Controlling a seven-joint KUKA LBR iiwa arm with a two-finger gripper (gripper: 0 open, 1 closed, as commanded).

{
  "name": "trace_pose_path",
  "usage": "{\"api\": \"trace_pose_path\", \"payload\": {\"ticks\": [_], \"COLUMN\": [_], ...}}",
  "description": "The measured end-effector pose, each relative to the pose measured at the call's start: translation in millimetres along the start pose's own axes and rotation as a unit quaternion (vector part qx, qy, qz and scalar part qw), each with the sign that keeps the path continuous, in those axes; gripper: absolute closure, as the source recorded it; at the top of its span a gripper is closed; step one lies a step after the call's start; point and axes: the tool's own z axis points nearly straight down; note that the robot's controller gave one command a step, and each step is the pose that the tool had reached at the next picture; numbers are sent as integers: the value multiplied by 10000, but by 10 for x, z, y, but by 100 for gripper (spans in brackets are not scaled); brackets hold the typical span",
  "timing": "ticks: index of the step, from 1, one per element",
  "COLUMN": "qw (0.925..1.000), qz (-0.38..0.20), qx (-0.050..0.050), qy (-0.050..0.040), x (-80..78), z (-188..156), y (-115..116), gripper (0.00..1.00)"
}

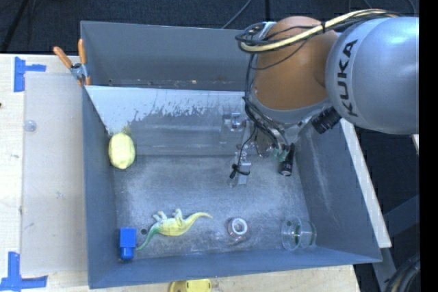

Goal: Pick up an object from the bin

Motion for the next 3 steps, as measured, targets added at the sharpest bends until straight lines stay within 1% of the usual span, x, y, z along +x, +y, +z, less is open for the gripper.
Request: {"api": "trace_pose_path", "payload": {"ticks": [1,2,3], "qw": [10000,9992,9810], "qz": [8,-409,-1939], "qx": [-3,0,3], "qy": [-33,-33,6], "x": [-10,198,447], "z": [-48,583,694], "y": [-3,438,657], "gripper": [0,0,0]}}
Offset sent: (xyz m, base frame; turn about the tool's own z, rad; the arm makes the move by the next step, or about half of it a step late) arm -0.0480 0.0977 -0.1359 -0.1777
